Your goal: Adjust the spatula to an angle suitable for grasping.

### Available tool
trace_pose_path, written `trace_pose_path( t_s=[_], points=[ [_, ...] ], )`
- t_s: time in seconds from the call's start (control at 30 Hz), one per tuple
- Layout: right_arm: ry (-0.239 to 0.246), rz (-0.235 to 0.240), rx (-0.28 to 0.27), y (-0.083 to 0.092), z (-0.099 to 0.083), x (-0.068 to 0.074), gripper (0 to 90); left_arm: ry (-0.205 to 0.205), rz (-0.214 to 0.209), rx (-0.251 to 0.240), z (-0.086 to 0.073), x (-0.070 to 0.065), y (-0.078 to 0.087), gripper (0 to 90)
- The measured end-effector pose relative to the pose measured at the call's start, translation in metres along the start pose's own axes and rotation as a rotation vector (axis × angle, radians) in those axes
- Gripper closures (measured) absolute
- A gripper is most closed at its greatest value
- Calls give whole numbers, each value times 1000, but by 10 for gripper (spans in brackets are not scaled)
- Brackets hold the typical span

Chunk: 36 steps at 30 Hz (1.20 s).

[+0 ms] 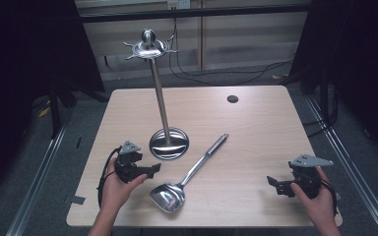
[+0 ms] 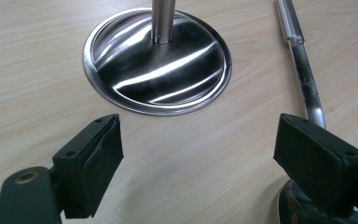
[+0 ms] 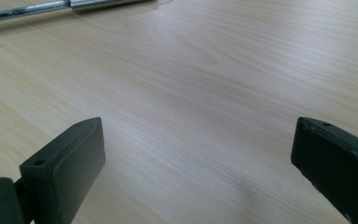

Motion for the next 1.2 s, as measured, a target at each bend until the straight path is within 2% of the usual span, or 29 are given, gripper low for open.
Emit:
trace_pose_path(
  t_s=[0.33, 0.37, 0.5, 0.53, 0.57, 0.6, 0.63, 0.7, 0.73, 0.77, 0.8, 0.83, 0.87, 0.9, 0.93, 0.97, 1.0, 1.03, 1.07, 1.1, 1.2],
  points=[
    [21, 0, -2, 0, 4, 4, 27, -8, -23, 25, 1, -7, 0, 202],
    [20, -5, -3, 1, 4, 4, 27, -5, -31, 24, 3, -12, -1, 218],
    [7, 3, -14, 5, 4, 4, 27, -20, -58, 43, 8, -21, -5, 316],
    [-3, 2, -12, 6, 4, 4, 27, -36, -59, 62, 9, -24, -7, 385],
    [0, -1, -11, 6, 4, 4, 27, -28, -76, 71, 11, -28, -9, 432],
    [0, 1, -12, 7, 3, 5, 27, -28, -76, 71, 11, -28, -9, 497],
    [3, -1, -13, 7, 3, 5, 27, -7, -113, 95, 15, -37, -14, 583],
    [6, -1, -11, 7, 3, 6, 27, -16, -116, 114, 16, -41, -18, 646],
    [4, 0, -10, 8, 3, 6, 27, -32, -106, 137, 20, -50, -27, 683],
    [7, -1, -12, 8, 3, 6, 27, -43, -110, 160, 22, -53, -31, 704],
    [7, -1, -12, 8, 3, 6, 27, -43, -110, 160, 22, -53, -31, 709],
    [7, 0, -16, 8, 4, 6, 27, -51, -115, 177, 26, -63, -39, 724],
    [2, -2, -16, 9, 4, 6, 27, -67, -126, 187, 27, -66, -43, 738],
    [5, -2, -20, 9, 4, 6, 27, -61, -135, 187, 29, -72, -46, 741],
    [3, -4, -18, 10, 3, 5, 27, -61, -135, 187, 29, -72, -46, 765],
    [3, -2, -18, 10, 3, 5, 27, -84, -144, 206, 30, -81, -53, 777],
    [2, -2, -18, 10, 2, 5, 27, -84, -144, 206, 30, -81, -53, 794],
    [0, -3, -17, 10, 2, 5, 27, -106, -150, 233, 30, -88, -59, 836],
    [-1, -2, -16, 10, 2, 5, 27, -106, -150, 233, 30, -88, -59, 856],
    [-1, -2, -16, 10, 2, 4, 27, -124, -124, 240, 31, -92, -66, 869],
    [0, -1, -20, 10, 2, 4, 27, -119, -115, 242, 32, -93, -74, 900]
  ],
)
Point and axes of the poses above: each handheld gripper's, and its own axes: y roughly backward along the jaws, z roughly out of its top, x roughly to its left, the point moved 7 cm from there along -y, roughly forward along the jaws, and after that the axes turned 8 degrees about y, right-handed, at the moved point
